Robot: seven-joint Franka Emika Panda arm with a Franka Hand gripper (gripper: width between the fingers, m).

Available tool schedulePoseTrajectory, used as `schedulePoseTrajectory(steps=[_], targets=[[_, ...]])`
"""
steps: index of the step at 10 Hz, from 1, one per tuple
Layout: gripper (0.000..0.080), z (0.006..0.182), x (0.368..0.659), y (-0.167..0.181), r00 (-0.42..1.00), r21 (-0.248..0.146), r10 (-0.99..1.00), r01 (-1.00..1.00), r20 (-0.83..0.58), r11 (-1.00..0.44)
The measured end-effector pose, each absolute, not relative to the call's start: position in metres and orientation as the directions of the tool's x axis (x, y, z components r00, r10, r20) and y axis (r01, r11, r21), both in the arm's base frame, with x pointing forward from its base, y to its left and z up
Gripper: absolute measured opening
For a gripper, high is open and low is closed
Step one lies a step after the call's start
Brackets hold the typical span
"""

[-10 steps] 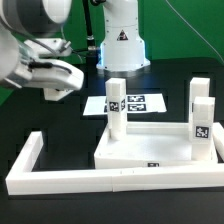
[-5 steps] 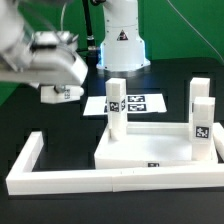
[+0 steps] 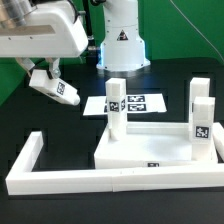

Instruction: Assemble desk

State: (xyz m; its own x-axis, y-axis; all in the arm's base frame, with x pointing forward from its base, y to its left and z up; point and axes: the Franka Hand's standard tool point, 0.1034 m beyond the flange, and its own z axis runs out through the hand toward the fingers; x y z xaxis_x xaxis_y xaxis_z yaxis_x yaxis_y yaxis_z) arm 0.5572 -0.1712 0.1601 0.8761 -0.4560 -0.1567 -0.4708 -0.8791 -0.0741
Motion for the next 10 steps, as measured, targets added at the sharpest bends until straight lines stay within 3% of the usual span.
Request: schedulePoseTrajectory(steps=[1, 3, 5, 6, 8, 10], targets=[[0.0288, 0.161, 0.562, -0.170, 0.876, -0.070, -0.473, -0.480, -0.093, -0.875], [0.0288, 0.177, 0.599, -0.130, 0.856, -0.061, -0.495, -0.492, 0.148, -0.869], [0.0288, 0.182, 0.613, -0.099, 0.763, -0.109, -0.511, -0.513, 0.396, -0.851], [0.0288, 0.176, 0.607, -0.098, 0.763, -0.101, -0.504, -0.511, 0.405, -0.854], [0.0288, 0.179, 0.614, -0.098, 0.693, -0.093, -0.452, -0.490, 0.562, -0.867], [0.0288, 0.159, 0.610, -0.074, 0.721, -0.097, -0.484, -0.507, 0.496, -0.856]])
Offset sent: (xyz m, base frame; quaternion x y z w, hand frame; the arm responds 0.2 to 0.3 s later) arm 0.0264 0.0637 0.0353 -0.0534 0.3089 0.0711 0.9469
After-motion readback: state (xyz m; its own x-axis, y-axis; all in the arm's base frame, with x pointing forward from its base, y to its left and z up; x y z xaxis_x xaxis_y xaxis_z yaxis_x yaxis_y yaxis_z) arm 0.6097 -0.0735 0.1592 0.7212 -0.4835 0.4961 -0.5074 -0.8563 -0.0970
